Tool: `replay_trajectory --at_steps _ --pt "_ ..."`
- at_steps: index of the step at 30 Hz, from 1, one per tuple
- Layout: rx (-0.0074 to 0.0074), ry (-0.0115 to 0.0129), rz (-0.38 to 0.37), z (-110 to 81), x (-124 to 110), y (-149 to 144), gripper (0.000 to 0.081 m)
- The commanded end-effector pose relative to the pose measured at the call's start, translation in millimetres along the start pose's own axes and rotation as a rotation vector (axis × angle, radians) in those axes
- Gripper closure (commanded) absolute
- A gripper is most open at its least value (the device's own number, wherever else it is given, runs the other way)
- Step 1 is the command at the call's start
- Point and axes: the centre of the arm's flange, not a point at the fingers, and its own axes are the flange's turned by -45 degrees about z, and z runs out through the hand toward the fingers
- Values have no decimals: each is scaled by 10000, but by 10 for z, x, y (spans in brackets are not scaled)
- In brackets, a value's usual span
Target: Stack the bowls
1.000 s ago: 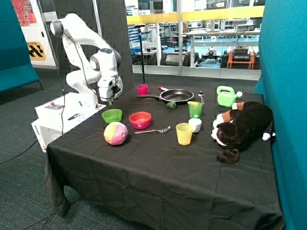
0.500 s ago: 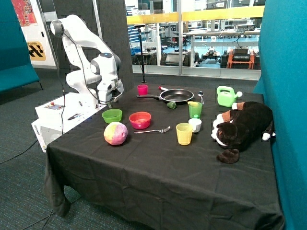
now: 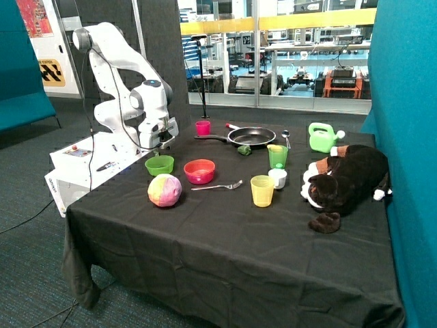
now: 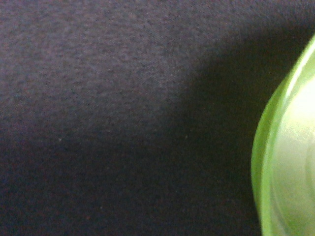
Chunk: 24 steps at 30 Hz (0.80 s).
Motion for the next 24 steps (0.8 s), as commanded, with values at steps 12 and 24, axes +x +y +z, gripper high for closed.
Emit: replay_trajectory --at_steps 12,24 --pt "9 -2 782 212 28 -120 253" --pt "9 -2 698 256 123 -85 261"
